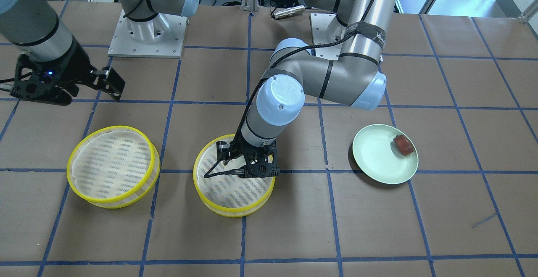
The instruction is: Stack buns with steamer
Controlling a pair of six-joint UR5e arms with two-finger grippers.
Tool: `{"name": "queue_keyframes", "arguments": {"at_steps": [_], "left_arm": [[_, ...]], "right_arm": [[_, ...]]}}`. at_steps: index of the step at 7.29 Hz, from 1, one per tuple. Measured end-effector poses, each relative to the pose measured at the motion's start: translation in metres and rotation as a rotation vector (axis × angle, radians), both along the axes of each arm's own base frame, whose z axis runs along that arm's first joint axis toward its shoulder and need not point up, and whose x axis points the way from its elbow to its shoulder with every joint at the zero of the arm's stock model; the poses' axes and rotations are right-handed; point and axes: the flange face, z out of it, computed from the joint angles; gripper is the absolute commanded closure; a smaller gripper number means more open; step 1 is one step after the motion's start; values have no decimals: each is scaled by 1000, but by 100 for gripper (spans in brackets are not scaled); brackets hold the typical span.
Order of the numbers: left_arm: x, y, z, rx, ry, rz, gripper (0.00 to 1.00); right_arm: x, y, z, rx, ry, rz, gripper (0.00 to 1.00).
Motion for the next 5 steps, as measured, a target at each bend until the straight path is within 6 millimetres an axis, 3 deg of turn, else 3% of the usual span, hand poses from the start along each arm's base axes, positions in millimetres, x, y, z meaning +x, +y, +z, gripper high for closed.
{"name": "queue_keyframes", "arguments": {"at_steps": [2,3,5], "left_arm": [[-2,-2,3,-11,7,-1,8],[-2,-3,5,-18,8,-3,8],[-2,-3,14,-38,6,-15,6]], "right_arm": [[-83,-3,-46,-47,-8,9,0],[-108,-10,-72,-74,-11,56,0],[-131,-29,-115,-119,-17,147,1]]}}
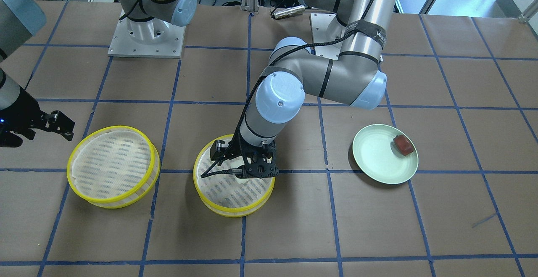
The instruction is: Stack buns with steamer
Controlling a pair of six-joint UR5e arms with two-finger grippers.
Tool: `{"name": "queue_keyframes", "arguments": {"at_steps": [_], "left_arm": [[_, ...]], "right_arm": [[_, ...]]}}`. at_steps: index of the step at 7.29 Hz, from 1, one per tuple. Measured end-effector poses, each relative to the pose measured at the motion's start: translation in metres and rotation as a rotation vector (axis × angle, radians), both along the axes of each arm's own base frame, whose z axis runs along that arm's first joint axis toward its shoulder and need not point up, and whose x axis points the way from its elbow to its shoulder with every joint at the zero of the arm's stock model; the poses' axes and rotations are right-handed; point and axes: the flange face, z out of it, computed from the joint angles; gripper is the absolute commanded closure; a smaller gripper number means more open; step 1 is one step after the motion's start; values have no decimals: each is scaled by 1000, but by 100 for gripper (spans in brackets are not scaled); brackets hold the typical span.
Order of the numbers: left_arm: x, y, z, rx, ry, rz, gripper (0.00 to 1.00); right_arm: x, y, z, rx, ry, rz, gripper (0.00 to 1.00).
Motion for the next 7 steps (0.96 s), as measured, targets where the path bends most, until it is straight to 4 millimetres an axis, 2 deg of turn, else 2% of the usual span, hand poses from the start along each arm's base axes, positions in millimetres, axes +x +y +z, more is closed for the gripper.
{"name": "queue_keyframes", "arguments": {"at_steps": [2,3,4,5,7], "left_arm": [[10,-4,20,-66,-52,-37,2],[26,-10,22,-102,-127,-71,0],[49,-19,24,-118,-174,-80,0],[74,-25,35,-130,-195,-80,0],[129,-28,69,-133,-212,-100,1]], "right_arm": [[-2,-5,-25,-24,-13,46,1],[-3,-7,-38,-36,-10,51,6],[-4,-9,-50,-44,-8,51,19],[-3,-9,-59,-42,-11,47,21],[4,-1,-80,-22,-49,46,50]]}}
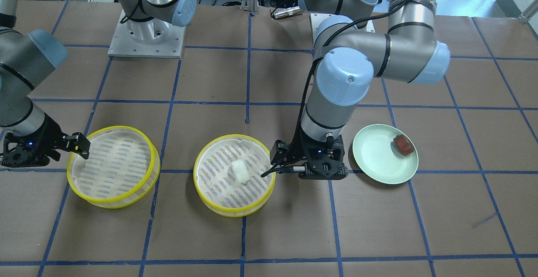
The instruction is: Stack buns with steamer
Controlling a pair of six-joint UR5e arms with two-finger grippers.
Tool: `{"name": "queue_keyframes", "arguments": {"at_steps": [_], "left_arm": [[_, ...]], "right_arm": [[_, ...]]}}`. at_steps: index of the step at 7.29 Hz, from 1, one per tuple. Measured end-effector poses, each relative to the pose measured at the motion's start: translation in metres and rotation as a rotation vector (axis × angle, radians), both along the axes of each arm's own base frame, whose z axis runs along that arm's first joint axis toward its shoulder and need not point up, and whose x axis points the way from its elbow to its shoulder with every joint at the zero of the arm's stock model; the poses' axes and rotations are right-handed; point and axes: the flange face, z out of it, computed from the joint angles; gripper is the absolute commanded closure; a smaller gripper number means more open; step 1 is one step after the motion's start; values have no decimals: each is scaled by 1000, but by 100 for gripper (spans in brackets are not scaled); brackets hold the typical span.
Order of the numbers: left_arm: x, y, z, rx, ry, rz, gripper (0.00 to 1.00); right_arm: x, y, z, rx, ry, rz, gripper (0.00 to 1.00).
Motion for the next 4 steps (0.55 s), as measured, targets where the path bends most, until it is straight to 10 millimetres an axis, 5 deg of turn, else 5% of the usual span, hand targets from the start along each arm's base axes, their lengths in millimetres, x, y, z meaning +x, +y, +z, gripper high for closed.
{"name": "queue_keyframes", "arguments": {"at_steps": [3,4], "left_arm": [[76,4,27,22,-28,-37,1],[107,5,21,42,-33,-59,1]], "right_arm": [[1,2,-7,11,-4,9,91],[0,2,-7,11,-3,10,92]]}}
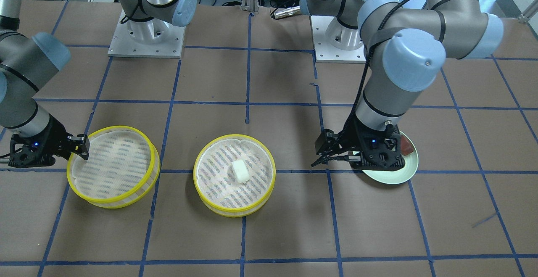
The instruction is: Stack buns with steamer
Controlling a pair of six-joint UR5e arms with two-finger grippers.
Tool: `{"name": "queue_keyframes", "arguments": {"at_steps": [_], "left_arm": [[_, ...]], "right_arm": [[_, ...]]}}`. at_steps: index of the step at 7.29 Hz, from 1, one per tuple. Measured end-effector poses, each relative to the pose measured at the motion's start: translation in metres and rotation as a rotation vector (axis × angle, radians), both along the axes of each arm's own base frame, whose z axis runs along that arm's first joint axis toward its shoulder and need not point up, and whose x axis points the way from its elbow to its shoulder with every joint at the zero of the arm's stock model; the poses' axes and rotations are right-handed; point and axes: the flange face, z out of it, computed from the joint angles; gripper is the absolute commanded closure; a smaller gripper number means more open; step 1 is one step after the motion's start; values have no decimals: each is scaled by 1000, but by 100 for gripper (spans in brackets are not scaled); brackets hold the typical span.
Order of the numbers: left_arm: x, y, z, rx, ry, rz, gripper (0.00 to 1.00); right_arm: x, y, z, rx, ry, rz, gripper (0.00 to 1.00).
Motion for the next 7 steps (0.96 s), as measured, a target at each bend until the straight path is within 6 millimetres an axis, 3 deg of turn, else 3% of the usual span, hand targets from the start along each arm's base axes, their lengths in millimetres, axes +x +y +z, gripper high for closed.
{"name": "queue_keyframes", "arguments": {"at_steps": [2,4,6,7], "left_arm": [[53,2,-19,35,-4,-47,2],[98,11,-42,82,-18,-68,5],[153,26,-66,120,-8,-81,5],[167,34,-79,133,-3,-83,5]], "right_arm": [[-1,-2,3,-7,4,-1,93],[-6,-10,20,-28,33,-2,93],[-4,-12,50,-21,67,-11,93],[3,-10,73,-13,64,-34,93]]}}
